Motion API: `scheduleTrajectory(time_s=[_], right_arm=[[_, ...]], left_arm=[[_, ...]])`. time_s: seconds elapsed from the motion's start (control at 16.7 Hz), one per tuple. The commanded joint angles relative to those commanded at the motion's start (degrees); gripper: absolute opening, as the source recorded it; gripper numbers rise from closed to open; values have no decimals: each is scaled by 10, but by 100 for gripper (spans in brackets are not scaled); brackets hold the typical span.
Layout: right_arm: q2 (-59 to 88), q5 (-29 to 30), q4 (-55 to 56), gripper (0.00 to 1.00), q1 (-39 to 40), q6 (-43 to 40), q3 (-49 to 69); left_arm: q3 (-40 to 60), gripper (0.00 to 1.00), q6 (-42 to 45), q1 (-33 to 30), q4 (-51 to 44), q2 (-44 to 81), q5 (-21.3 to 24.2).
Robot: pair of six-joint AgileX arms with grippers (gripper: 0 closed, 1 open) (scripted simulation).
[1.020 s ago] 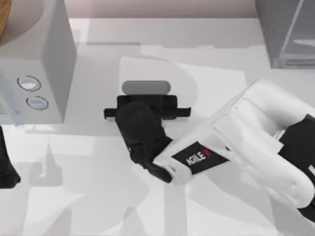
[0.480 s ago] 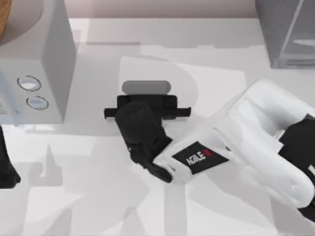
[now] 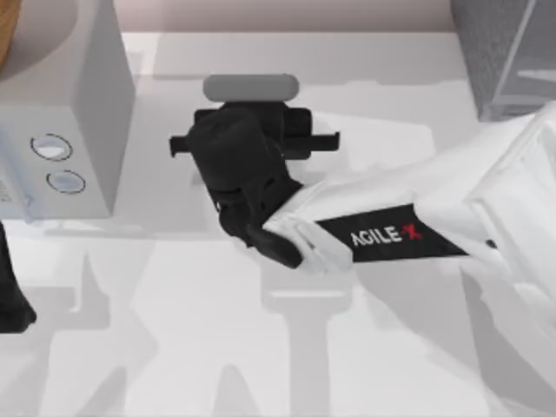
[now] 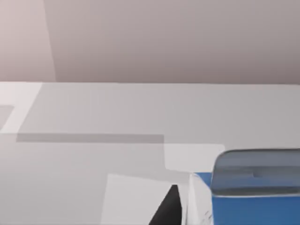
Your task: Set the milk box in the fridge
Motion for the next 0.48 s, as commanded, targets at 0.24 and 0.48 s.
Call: scheduleTrajectory(time_s=[0.24,0.48], right_arm=[[-70,1,-78,0,1,-2,15],[-72,2,-80,0,1,-2,15]], left_arm=[[0,100,0,0,0,0,0],[0,100,0,0,0,0,0]])
